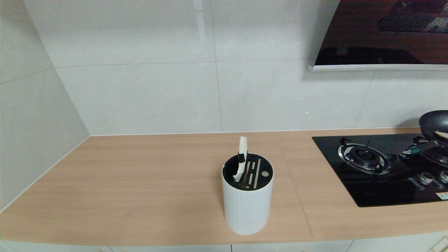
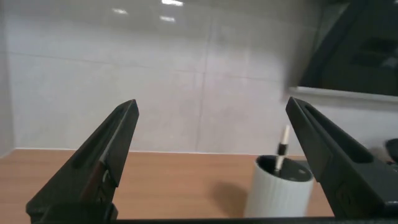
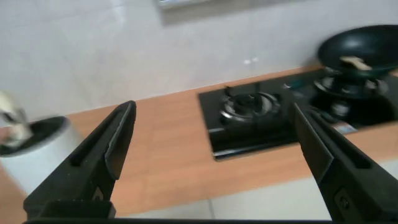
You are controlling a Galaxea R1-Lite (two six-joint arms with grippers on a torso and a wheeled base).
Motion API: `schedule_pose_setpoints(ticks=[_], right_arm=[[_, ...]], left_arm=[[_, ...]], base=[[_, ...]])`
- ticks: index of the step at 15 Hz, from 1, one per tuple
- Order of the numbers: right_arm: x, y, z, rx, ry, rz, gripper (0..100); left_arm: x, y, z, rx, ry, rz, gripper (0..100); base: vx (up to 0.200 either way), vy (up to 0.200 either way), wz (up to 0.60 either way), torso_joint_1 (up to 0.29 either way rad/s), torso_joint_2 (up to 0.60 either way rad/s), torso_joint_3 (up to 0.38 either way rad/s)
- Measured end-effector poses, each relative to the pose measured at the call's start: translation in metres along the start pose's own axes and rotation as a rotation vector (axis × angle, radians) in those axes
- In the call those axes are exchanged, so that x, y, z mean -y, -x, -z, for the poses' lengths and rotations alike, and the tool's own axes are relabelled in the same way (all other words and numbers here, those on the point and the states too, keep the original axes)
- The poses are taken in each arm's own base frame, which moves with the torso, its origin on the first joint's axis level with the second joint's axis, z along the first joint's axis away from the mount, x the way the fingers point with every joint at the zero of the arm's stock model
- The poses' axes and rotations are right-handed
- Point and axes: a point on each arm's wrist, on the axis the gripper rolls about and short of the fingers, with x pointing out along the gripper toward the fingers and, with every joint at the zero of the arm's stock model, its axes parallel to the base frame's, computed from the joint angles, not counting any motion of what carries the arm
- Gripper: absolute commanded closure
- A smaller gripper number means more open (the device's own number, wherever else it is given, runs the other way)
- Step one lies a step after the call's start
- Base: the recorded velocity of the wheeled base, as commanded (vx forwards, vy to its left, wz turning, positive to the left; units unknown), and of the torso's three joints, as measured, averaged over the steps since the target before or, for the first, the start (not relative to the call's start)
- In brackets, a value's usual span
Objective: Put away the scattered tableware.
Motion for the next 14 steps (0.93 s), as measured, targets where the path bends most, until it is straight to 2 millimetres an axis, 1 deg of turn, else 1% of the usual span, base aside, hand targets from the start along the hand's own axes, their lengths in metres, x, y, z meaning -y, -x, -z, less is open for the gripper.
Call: schedule_pose_setpoints(ticks=[1, 2, 3, 4, 6, 9, 12, 14], right_arm=[[0.001, -0.002, 0.011, 0.005, 0.012, 0.026, 0], [0.002, -0.002, 0.019, -0.005, 0.023, 0.038, 0], [0.002, -0.003, 0.025, -0.028, 0.044, 0.03, 0], [0.002, -0.003, 0.028, -0.036, 0.066, 0.011, 0], [0.002, -0.002, 0.033, -0.079, 0.113, -0.034, 0], [0.001, -0.002, 0.034, -0.082, 0.117, -0.043, 0], [0.001, -0.002, 0.035, -0.083, 0.117, -0.055, 0], [0.0, -0.002, 0.035, -0.087, 0.132, -0.125, 0]], left_arm=[[-0.002, 0.002, 0.01, -0.05, -0.025, -0.002, 0], [-0.002, 0.003, 0.015, -0.072, -0.048, -0.001, 0], [-0.004, 0.005, 0.025, -0.156, -0.11, -0.008, 0], [-0.006, 0.008, 0.036, -0.254, -0.169, -0.022, 0], [-0.01, 0.015, 0.054, -0.443, -0.201, -0.08, 0], [-0.01, 0.015, 0.055, -0.452, -0.141, -0.119, 0], [-0.01, 0.015, 0.055, -0.45, -0.136, -0.121, 0], [-0.01, 0.015, 0.055, -0.449, -0.136, -0.121, 0]], base=[[0.0, 0.0, 0.0, 0.0, 0.0, 0.0], [0.0, 0.0, 0.0, 0.0, 0.0, 0.0], [0.0, 0.0, 0.0, 0.0, 0.0, 0.0], [0.0, 0.0, 0.0, 0.0, 0.0, 0.0], [0.0, 0.0, 0.0, 0.0, 0.0, 0.0], [0.0, 0.0, 0.0, 0.0, 0.0, 0.0], [0.0, 0.0, 0.0, 0.0, 0.0, 0.0], [0.0, 0.0, 0.0, 0.0, 0.0, 0.0]])
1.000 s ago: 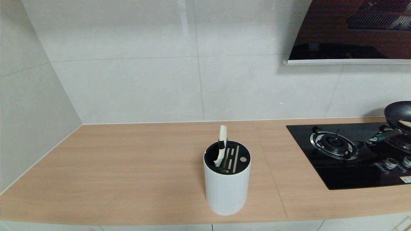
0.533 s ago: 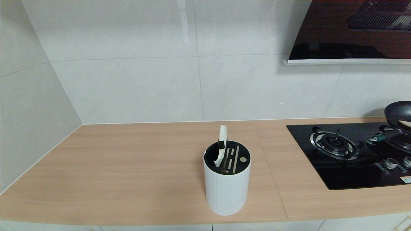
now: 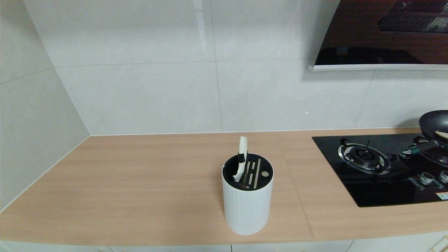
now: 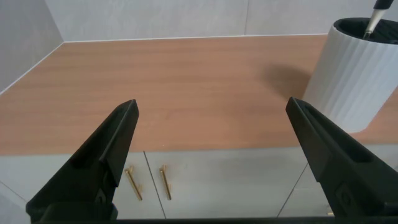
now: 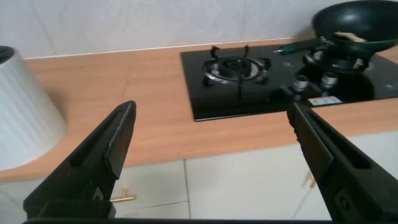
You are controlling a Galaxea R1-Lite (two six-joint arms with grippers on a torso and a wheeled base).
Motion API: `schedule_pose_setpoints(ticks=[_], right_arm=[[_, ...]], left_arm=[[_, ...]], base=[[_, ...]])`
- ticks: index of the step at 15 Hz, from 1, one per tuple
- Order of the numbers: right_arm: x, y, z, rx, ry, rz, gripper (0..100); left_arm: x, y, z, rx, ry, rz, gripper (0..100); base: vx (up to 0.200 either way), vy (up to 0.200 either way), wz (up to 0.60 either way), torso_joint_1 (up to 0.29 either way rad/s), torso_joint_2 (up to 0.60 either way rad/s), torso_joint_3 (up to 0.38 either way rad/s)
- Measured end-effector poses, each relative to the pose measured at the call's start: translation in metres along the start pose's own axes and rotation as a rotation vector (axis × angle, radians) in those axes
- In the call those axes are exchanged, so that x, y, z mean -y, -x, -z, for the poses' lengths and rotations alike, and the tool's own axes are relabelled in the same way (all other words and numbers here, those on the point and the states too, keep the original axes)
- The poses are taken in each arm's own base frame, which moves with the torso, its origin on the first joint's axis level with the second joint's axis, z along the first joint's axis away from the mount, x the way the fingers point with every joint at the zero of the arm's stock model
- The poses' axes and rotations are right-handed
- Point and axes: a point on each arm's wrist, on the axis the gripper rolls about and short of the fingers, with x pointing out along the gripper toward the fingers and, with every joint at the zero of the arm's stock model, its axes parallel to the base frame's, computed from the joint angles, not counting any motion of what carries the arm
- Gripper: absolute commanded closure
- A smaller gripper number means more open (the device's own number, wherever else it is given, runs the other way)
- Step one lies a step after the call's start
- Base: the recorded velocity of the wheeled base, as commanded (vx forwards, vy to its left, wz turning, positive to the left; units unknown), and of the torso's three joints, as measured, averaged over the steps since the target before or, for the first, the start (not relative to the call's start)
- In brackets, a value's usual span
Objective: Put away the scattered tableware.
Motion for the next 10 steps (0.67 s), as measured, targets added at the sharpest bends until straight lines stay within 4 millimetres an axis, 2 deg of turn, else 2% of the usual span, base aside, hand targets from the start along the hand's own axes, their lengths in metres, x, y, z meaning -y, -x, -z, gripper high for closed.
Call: schedule_pose_setpoints(ticks=[3, 7, 10], right_arm=[[-0.0024, 0.0003, 0.0028, -0.027, 0.047, -0.103, 0], [-0.0022, 0.0002, 0.0038, -0.037, -0.04, -0.096, 0], [-0.0022, 0.0002, 0.0039, -0.039, -0.043, -0.093, 0]], left_arm=[[0.0, 0.0, 0.0, 0.0, 0.0, 0.0, 0], [0.0, 0.0, 0.0, 0.0, 0.0, 0.0, 0], [0.0, 0.0, 0.0, 0.0, 0.0, 0.0, 0]], base=[[0.0, 0.0, 0.0, 0.0, 0.0, 0.0], [0.0, 0.0, 0.0, 0.0, 0.0, 0.0], [0.0, 0.0, 0.0, 0.0, 0.0, 0.0]])
